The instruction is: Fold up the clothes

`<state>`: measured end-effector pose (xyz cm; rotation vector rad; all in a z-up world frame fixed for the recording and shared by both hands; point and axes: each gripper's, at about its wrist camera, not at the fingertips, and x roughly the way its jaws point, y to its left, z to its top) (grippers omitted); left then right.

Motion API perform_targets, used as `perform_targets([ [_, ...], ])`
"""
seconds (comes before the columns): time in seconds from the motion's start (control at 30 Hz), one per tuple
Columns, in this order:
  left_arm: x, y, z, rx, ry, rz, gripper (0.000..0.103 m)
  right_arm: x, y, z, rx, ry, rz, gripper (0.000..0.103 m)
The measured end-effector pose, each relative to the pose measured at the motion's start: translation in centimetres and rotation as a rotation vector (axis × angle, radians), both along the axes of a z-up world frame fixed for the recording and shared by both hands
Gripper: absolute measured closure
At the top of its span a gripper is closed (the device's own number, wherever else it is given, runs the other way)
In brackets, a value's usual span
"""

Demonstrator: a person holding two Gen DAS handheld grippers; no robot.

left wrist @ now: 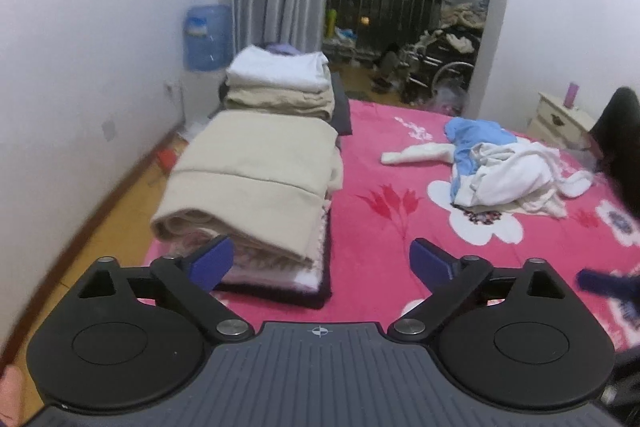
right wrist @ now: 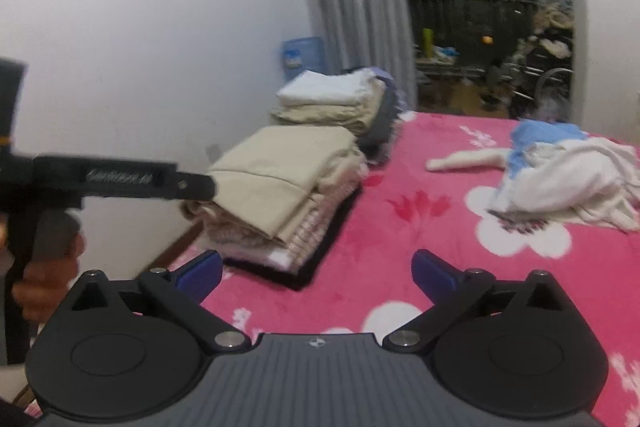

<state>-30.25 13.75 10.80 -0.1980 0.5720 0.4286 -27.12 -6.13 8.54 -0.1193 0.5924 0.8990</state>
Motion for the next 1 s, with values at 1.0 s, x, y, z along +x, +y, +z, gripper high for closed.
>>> perform_targets([
  [1.0,-3.0,1.4,-1.5,0.005,0.038,0.192,0.000,-2.3,4.6,-0.4,-0.166,-0.051,-0.056,0.000],
])
